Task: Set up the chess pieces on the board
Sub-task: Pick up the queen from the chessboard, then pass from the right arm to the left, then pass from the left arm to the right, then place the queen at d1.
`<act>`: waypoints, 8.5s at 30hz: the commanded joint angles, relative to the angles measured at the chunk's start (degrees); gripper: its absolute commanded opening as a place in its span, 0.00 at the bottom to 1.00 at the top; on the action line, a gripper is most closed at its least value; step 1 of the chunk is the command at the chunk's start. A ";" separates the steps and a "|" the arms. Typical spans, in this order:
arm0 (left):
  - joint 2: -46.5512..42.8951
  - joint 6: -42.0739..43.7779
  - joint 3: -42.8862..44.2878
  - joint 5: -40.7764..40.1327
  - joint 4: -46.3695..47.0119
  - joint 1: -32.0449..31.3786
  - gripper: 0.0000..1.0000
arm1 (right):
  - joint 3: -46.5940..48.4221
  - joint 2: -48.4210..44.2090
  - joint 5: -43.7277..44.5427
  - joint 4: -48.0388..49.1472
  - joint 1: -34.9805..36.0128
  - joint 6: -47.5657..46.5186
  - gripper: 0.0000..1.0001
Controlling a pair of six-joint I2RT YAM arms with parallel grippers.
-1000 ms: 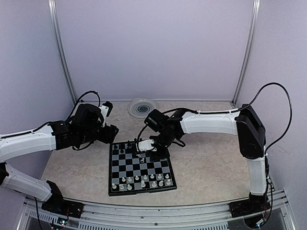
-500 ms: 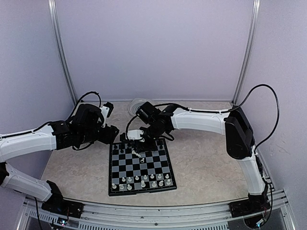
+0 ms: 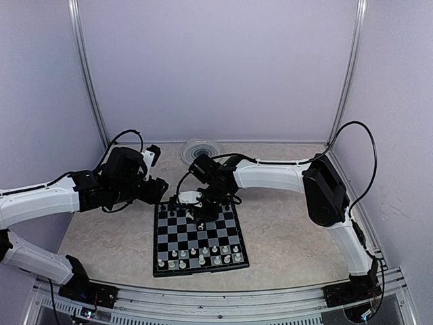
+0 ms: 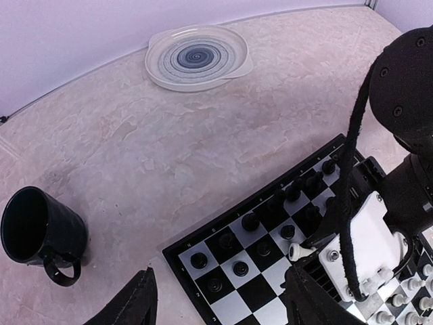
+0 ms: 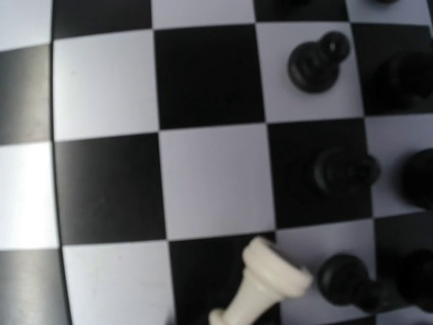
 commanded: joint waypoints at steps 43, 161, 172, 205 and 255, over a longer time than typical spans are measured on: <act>1.40 -19.88 -9.78 39.38 28.19 1.97 0.60 | -13.75 -24.93 -9.06 -0.27 0.63 1.65 0.08; -10.59 1.49 4.59 11.84 16.44 9.22 0.61 | -15.86 -32.81 -16.62 2.63 -5.49 5.85 0.04; -15.99 2.98 -2.55 10.20 18.76 18.41 0.61 | -10.97 -22.40 0.50 -7.44 11.34 -2.03 0.03; -15.02 1.40 -1.52 12.77 17.21 18.41 0.61 | -4.08 -10.10 11.62 -19.11 19.14 -5.06 0.04; -13.29 0.74 -1.16 15.47 17.00 18.41 0.61 | 0.74 -5.18 12.48 -20.51 20.17 -6.18 0.14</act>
